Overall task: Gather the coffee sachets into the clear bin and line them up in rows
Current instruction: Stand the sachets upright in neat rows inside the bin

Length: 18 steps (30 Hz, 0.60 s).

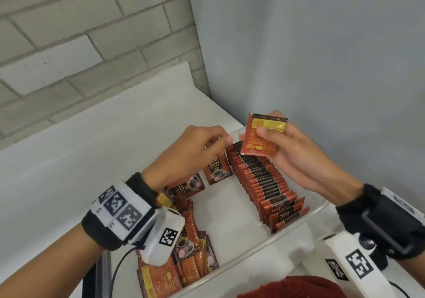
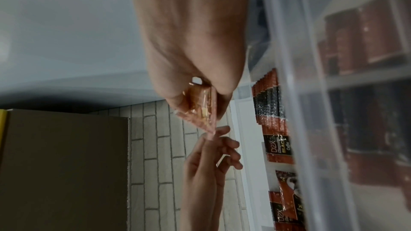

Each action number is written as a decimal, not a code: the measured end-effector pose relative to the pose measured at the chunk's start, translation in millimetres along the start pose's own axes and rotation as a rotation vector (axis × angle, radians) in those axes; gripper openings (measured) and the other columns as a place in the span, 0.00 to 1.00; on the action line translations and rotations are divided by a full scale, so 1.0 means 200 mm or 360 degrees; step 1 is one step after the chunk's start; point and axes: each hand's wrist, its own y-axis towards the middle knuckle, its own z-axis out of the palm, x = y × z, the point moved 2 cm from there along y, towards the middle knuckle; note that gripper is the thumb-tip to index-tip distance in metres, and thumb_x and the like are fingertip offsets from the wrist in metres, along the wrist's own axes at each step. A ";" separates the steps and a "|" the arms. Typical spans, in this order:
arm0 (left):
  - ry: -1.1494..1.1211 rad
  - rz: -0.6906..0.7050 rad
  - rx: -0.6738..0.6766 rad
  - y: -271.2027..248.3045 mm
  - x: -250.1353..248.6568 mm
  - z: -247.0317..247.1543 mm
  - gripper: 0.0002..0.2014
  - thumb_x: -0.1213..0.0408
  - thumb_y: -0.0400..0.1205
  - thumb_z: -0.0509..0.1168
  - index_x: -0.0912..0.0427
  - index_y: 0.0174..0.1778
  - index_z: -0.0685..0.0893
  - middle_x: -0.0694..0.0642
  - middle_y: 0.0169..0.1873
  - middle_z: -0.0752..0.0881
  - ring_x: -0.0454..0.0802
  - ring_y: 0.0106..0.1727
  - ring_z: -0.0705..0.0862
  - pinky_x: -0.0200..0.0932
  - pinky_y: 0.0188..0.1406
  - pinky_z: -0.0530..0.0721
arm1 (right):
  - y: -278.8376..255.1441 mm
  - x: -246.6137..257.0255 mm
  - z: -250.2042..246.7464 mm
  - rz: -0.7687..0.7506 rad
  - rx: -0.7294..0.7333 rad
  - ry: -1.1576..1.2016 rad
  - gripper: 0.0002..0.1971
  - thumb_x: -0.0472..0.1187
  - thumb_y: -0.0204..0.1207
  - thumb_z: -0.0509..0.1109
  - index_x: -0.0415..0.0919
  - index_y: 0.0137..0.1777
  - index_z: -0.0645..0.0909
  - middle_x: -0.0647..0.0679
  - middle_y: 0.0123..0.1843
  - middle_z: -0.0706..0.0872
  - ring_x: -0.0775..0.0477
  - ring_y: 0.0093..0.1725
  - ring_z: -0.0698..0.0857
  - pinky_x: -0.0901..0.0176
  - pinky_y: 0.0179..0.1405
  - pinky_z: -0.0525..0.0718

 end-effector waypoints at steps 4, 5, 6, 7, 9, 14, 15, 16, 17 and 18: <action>-0.0699 -0.0298 0.0207 -0.01 -0.04 -0.02 0.26 0.44 0.81 0.56 0.62 0.47 0.90 0.58 0.36 0.90 0.50 0.35 0.88 0.39 0.41 0.87 | 0.00 0.00 -0.01 -0.0251 0.0115 -0.0165 0.09 0.39 0.65 0.74 0.45 0.45 0.91 0.47 0.58 0.88 0.50 0.61 0.85 0.63 0.58 0.82; -0.0842 -0.0331 0.0255 -0.01 -0.05 -0.02 0.26 0.44 0.80 0.56 0.63 0.47 0.90 0.62 0.38 0.90 0.52 0.36 0.87 0.38 0.40 0.87 | 0.01 0.00 -0.02 -0.0261 0.0148 -0.0176 0.09 0.39 0.62 0.75 0.47 0.43 0.92 0.49 0.61 0.87 0.51 0.63 0.84 0.64 0.58 0.82; -0.0946 -0.0333 0.0281 -0.02 -0.06 -0.03 0.24 0.46 0.81 0.58 0.64 0.47 0.90 0.64 0.39 0.90 0.52 0.36 0.86 0.38 0.40 0.86 | 0.01 -0.01 -0.02 -0.0260 0.0186 -0.0192 0.10 0.39 0.61 0.75 0.47 0.42 0.92 0.51 0.64 0.86 0.52 0.66 0.83 0.64 0.58 0.82; -0.1024 -0.0318 0.0289 -0.03 -0.07 -0.03 0.20 0.51 0.82 0.60 0.64 0.47 0.89 0.63 0.38 0.89 0.50 0.36 0.86 0.37 0.40 0.86 | 0.01 -0.02 -0.02 -0.0256 0.0219 -0.0215 0.10 0.37 0.61 0.75 0.48 0.42 0.93 0.52 0.66 0.85 0.52 0.68 0.82 0.63 0.58 0.82; -0.1142 -0.0302 0.0253 -0.03 -0.06 -0.05 0.13 0.60 0.83 0.63 0.65 0.48 0.89 0.57 0.34 0.89 0.46 0.34 0.86 0.34 0.39 0.85 | 0.00 -0.03 -0.02 -0.0228 0.0264 -0.0259 0.12 0.32 0.64 0.73 0.46 0.43 0.93 0.53 0.69 0.83 0.52 0.70 0.80 0.61 0.59 0.83; -0.0987 -0.0251 0.0144 -0.04 -0.04 -0.10 0.07 0.66 0.80 0.68 0.65 0.44 0.89 0.55 0.31 0.89 0.45 0.32 0.86 0.32 0.39 0.84 | 0.00 0.00 -0.01 -0.0153 0.0209 -0.0005 0.25 0.19 0.72 0.56 0.36 0.61 0.86 0.44 0.66 0.86 0.47 0.66 0.84 0.61 0.57 0.84; -0.0917 -0.0242 0.0133 -0.04 -0.03 -0.12 0.06 0.66 0.80 0.69 0.64 0.44 0.89 0.55 0.31 0.89 0.45 0.32 0.86 0.32 0.38 0.84 | 0.00 0.02 -0.01 -0.0145 0.0169 -0.0039 0.22 0.24 0.73 0.59 0.37 0.63 0.84 0.42 0.65 0.86 0.46 0.65 0.85 0.60 0.59 0.84; -0.0861 -0.0235 0.0122 -0.05 -0.03 -0.12 0.06 0.66 0.79 0.69 0.64 0.44 0.90 0.55 0.31 0.90 0.45 0.32 0.86 0.31 0.38 0.83 | 0.01 0.04 0.00 -0.0130 0.0131 -0.0168 0.19 0.30 0.74 0.63 0.39 0.64 0.83 0.43 0.63 0.87 0.46 0.63 0.86 0.59 0.60 0.83; -0.0810 -0.0230 0.0114 -0.06 -0.02 -0.13 0.06 0.65 0.79 0.70 0.63 0.44 0.90 0.55 0.31 0.90 0.45 0.33 0.86 0.31 0.38 0.83 | 0.02 0.06 0.02 -0.0126 0.0105 -0.0418 0.17 0.35 0.76 0.66 0.43 0.64 0.83 0.46 0.61 0.88 0.49 0.60 0.87 0.59 0.60 0.84; -0.0751 -0.0224 0.0106 -0.07 -0.01 -0.13 0.06 0.64 0.79 0.70 0.61 0.44 0.91 0.55 0.32 0.90 0.45 0.33 0.87 0.32 0.38 0.83 | 0.03 0.09 0.03 -0.0155 0.0102 -0.0762 0.15 0.39 0.77 0.69 0.47 0.63 0.84 0.49 0.58 0.89 0.52 0.57 0.87 0.61 0.58 0.84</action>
